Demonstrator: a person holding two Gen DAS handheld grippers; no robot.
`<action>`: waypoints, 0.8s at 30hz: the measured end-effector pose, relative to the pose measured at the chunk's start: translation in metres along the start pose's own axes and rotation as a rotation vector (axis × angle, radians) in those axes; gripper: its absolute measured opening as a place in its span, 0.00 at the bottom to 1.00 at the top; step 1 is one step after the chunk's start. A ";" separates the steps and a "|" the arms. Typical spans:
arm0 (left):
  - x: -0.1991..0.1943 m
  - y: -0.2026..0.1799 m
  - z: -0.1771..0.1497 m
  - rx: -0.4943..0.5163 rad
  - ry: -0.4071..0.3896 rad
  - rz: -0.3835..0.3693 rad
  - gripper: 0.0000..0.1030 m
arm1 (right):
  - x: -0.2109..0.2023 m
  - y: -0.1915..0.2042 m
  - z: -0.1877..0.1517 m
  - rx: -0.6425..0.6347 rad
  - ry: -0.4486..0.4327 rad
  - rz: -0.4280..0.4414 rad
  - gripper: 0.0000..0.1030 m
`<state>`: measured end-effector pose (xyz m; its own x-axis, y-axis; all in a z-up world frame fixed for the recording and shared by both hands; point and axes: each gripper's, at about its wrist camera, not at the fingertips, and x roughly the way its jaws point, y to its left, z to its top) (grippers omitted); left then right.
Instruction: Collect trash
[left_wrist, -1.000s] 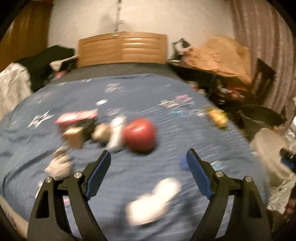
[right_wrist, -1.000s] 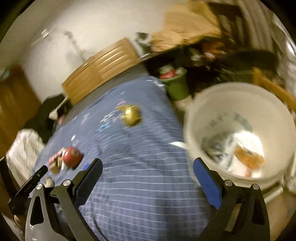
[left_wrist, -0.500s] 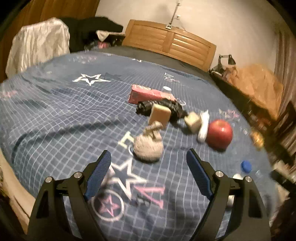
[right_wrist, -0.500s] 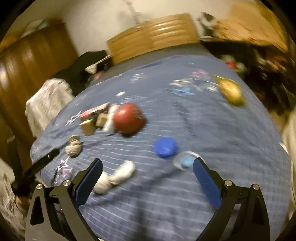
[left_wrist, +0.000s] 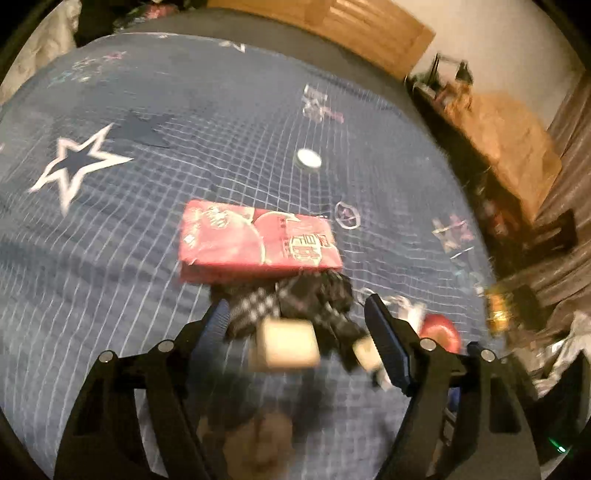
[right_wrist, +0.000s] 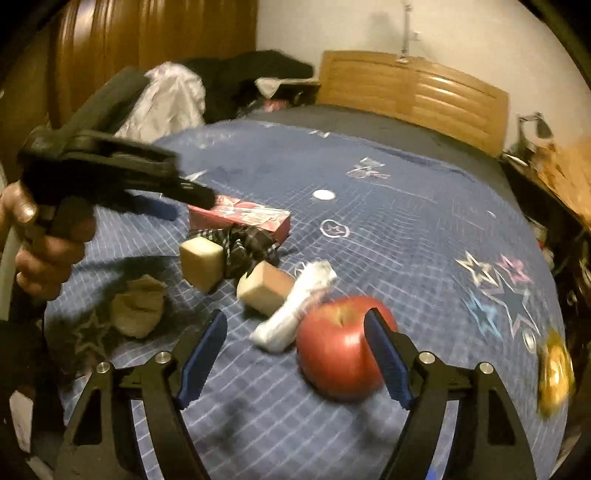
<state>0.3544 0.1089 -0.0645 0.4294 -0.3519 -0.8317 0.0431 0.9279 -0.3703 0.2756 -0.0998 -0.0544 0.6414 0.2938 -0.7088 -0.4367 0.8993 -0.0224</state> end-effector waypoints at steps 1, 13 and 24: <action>0.014 -0.003 0.005 0.017 0.044 0.008 0.75 | 0.007 -0.001 0.003 -0.013 0.018 0.001 0.75; 0.059 -0.004 0.012 0.050 0.184 -0.103 0.46 | 0.060 -0.009 0.020 -0.025 0.140 0.122 0.33; -0.003 -0.003 0.000 0.072 0.009 -0.123 0.19 | -0.028 -0.016 0.013 0.132 -0.011 0.225 0.25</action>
<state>0.3536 0.1070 -0.0610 0.4086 -0.4643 -0.7858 0.1594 0.8840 -0.4394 0.2732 -0.1185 -0.0248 0.5445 0.4945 -0.6775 -0.4835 0.8451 0.2282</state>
